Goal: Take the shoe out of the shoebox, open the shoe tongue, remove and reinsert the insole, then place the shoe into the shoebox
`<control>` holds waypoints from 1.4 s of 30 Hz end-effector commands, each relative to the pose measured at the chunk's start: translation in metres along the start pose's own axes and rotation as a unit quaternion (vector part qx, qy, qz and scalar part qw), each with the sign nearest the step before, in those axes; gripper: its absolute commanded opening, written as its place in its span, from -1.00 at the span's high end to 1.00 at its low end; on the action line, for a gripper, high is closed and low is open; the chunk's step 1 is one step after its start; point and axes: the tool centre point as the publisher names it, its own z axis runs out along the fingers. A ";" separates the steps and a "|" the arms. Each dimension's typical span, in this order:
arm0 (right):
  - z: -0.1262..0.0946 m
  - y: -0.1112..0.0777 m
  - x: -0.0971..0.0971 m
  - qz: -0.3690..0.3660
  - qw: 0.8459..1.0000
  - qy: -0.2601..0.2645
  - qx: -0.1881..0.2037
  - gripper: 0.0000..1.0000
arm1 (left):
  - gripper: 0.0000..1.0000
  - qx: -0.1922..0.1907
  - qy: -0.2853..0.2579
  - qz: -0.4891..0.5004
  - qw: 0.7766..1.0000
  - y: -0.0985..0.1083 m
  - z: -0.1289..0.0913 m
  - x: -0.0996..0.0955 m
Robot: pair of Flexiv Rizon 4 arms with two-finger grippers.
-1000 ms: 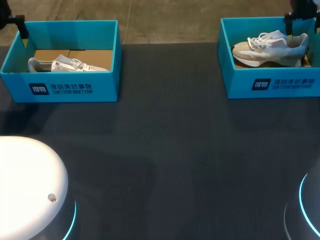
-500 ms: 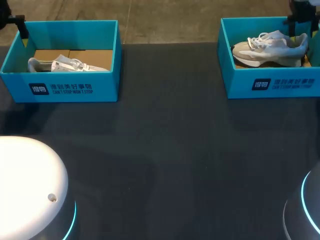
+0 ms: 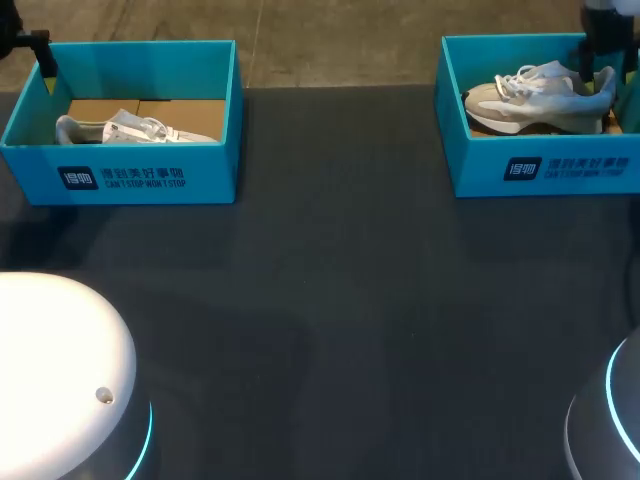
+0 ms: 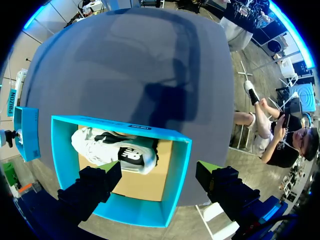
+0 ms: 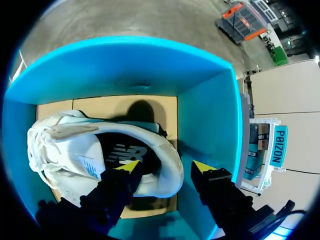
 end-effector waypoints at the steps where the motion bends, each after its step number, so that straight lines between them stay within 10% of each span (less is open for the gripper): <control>1: 0.005 0.006 0.000 0.000 1.000 0.001 0.008 -0.36 | -1.00 -0.001 0.001 0.000 1.000 -0.002 0.000 0.000; 42: 0.042 0.004 0.010 -0.008 0.997 0.046 0.059 -0.26 | -1.00 -0.001 0.001 0.000 1.000 -0.002 0.000 0.000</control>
